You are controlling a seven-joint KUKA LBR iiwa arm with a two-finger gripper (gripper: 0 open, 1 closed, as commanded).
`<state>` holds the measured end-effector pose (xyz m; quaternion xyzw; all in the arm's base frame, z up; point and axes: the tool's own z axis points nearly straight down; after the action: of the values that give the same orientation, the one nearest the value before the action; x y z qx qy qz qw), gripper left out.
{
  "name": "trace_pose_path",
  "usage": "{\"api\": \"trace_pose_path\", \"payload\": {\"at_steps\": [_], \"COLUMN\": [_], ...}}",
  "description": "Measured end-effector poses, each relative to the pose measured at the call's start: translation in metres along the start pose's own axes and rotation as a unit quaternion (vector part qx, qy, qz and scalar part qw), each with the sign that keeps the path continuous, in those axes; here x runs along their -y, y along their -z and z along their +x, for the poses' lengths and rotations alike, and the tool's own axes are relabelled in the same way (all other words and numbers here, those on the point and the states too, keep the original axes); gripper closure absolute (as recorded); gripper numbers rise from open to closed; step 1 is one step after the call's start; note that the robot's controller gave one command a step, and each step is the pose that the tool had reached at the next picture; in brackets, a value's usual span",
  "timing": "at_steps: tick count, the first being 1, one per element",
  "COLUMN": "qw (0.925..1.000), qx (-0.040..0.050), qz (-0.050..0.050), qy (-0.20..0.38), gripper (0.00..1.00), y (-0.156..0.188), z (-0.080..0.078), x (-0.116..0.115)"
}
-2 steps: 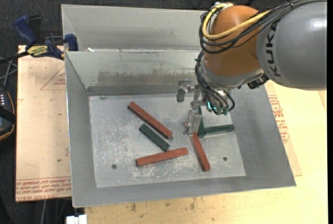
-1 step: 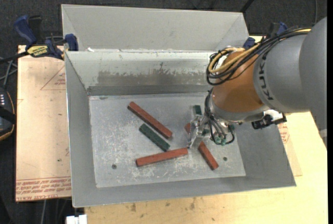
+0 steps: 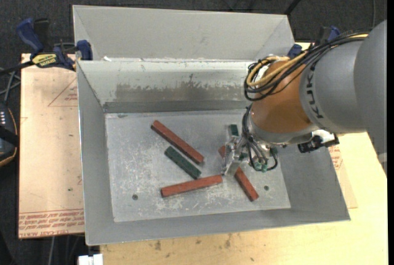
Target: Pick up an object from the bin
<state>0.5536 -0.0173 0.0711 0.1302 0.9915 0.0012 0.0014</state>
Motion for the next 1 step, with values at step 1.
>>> {"api": "trace_pose_path", "payload": {"at_steps": [1], "qw": [1.0000], "qx": [-0.0036], "qz": [0.001], "qy": [-0.001], "gripper": [1.00], "y": [0.0454], "z": [-0.0182], "x": [0.0012]}}
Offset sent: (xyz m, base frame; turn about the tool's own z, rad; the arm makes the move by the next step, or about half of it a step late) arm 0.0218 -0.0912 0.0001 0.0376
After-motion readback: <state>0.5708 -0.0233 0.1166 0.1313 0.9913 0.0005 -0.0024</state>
